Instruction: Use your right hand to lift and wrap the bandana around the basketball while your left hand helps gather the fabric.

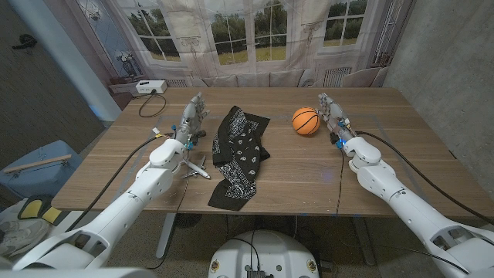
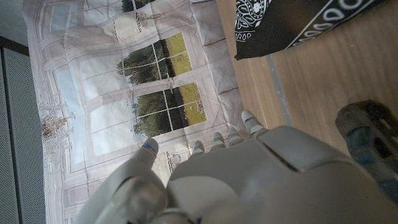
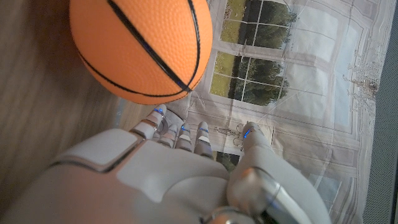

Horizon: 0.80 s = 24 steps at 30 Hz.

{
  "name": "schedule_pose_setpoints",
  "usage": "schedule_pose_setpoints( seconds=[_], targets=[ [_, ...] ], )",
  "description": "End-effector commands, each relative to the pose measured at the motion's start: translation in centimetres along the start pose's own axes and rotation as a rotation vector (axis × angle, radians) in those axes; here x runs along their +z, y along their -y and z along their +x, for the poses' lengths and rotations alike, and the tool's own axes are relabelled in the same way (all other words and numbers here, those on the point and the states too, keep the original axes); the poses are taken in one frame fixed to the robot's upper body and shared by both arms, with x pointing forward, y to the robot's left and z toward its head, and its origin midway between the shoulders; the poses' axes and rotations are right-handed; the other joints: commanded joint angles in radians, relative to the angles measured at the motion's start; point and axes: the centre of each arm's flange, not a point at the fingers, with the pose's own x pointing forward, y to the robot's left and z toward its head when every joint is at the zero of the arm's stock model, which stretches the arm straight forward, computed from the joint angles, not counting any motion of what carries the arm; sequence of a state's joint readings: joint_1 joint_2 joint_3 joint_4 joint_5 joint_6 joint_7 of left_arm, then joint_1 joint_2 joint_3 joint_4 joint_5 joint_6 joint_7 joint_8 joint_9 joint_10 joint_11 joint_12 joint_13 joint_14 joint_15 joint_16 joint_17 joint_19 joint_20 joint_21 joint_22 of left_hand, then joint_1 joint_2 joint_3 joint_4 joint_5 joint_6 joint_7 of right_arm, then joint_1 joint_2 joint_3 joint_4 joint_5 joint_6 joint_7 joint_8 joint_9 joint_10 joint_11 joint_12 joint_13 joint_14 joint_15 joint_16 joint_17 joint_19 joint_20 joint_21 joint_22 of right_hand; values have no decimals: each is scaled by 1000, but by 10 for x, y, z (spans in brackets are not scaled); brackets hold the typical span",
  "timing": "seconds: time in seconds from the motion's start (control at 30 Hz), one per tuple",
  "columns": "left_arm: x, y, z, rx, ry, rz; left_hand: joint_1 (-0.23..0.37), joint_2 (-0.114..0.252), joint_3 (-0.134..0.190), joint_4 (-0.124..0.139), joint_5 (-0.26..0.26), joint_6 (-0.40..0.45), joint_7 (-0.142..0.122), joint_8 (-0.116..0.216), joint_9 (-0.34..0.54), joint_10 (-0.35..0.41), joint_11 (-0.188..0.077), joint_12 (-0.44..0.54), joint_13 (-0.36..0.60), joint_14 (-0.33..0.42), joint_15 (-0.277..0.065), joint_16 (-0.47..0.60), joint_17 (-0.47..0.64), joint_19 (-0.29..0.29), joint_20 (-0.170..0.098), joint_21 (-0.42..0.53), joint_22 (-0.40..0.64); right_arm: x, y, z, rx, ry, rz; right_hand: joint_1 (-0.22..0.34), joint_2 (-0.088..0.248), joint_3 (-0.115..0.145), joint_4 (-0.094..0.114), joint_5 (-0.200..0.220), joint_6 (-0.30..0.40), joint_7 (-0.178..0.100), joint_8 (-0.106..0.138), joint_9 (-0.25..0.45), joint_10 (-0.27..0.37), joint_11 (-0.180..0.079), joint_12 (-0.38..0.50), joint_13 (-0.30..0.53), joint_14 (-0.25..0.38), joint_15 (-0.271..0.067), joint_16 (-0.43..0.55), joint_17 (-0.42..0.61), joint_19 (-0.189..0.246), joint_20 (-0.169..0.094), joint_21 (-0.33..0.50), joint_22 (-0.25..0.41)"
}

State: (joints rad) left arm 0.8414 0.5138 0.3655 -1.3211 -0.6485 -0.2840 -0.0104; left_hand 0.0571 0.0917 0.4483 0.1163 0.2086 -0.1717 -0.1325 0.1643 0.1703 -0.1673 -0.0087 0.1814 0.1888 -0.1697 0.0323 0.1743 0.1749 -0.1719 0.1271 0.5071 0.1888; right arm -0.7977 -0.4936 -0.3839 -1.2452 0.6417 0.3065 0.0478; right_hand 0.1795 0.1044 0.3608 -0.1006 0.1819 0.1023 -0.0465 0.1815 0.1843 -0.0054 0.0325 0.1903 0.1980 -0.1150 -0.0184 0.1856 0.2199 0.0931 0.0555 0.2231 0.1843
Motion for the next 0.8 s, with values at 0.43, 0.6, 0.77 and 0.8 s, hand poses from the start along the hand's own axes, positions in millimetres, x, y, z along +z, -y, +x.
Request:
schedule_pose_setpoints(
  seconds=[0.43,0.6,0.77,0.8],
  targets=[
    [24,26,-4,75,28,19,-3,-8,-6,0,7,-113,-18,25,3,-147,10,27,1,-147,32,23,4,-145,35,8,2,25,0,50,43,66,-280,24,-3,10,-15,8,20,7,12,3,23,42,16,1,6,46,9,-17,9,1,3,1],
    [31,29,-14,96,30,29,-4,-17,-13,-4,8,-84,-13,29,4,-100,32,44,2,-93,57,36,5,-112,65,13,3,30,-2,53,47,92,-327,30,-2,12,-20,8,34,7,17,3,37,41,20,1,16,54,13,-21,14,8,4,1],
    [33,30,-27,110,12,35,-8,-26,-22,-6,9,-59,-14,29,5,-22,51,69,6,-3,86,54,8,-69,77,20,6,37,-13,58,71,116,-388,39,-1,15,-26,7,48,11,21,3,55,45,26,0,26,57,15,-24,21,11,5,1],
    [33,29,-29,117,10,35,-9,-27,-22,-6,9,-52,-12,31,5,-11,54,73,7,7,88,56,8,-66,78,20,6,38,-16,59,76,119,-396,39,-1,15,-26,7,50,11,22,3,55,45,26,0,27,56,15,-24,21,11,5,1]
  ],
)
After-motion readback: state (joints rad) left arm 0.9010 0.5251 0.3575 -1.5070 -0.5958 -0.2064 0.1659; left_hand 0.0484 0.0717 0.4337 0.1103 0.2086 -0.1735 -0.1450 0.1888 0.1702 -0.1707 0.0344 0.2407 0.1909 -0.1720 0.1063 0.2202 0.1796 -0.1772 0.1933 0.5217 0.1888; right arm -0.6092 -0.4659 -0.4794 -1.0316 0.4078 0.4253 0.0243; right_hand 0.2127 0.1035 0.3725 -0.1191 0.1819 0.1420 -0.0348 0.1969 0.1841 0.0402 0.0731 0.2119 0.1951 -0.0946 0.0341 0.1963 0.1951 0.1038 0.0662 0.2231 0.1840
